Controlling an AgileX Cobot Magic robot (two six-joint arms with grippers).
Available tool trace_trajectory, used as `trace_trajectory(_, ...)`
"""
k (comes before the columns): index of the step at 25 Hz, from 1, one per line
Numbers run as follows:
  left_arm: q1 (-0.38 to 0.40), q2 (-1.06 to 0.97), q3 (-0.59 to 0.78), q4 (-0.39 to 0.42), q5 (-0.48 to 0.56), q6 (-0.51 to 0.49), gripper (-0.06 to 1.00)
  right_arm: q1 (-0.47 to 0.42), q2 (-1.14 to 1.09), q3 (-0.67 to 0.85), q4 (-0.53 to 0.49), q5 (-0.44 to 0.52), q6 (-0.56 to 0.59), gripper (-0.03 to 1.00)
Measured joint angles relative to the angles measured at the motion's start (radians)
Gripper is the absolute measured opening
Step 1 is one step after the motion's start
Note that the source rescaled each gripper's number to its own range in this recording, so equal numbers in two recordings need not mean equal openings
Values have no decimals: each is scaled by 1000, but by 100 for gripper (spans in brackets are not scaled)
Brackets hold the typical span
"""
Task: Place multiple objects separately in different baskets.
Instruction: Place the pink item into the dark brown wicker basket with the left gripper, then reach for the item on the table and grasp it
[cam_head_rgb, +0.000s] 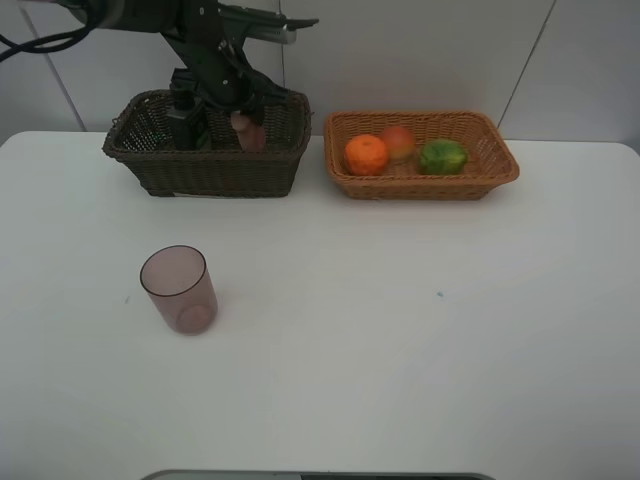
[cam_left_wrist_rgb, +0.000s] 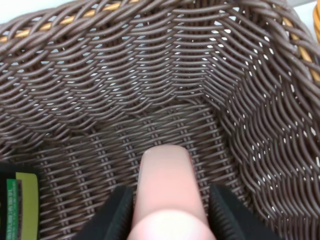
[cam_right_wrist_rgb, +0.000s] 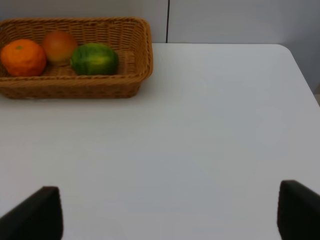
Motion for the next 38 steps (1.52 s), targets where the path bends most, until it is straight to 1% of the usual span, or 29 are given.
trace_trajectory(8,3,0,0,-7,0,0,41,0,0,0,0,0,0,74)
trace_trajectory(9,3,0,0,-7,0,0,44,0,0,0,0,0,0,74)
trace_trajectory(10,4,0,0,-7,-2,0,52,0,0,0,0,0,0,74)
trace_trajectory(12,4,0,-2,-7,-8,1,73,0,0,0,0,0,0,74)
trace_trajectory(13,4,0,-2,-7,-8,1,73,0,0,0,0,0,0,74)
trace_trajectory(14,4,0,-2,-7,-10,1,87,0,0,0,0,0,0,74)
trace_trajectory(15,4,0,-2,-7,-10,1,90,0,0,0,0,0,0,74)
trace_trajectory(18,4,0,-2,-7,1,2,93,0,0,0,0,0,0,74)
trace_trajectory(26,3,-37,-2,-7,72,2,93,0,0,0,0,0,0,74)
trace_trajectory(32,-33,-158,3,0,223,50,93,0,0,0,0,0,0,74)
trace_trajectory(35,-50,-220,51,-8,261,91,93,0,0,0,0,0,0,74)
trace_trajectory(38,-56,-298,150,-19,274,111,93,0,0,0,0,0,0,74)
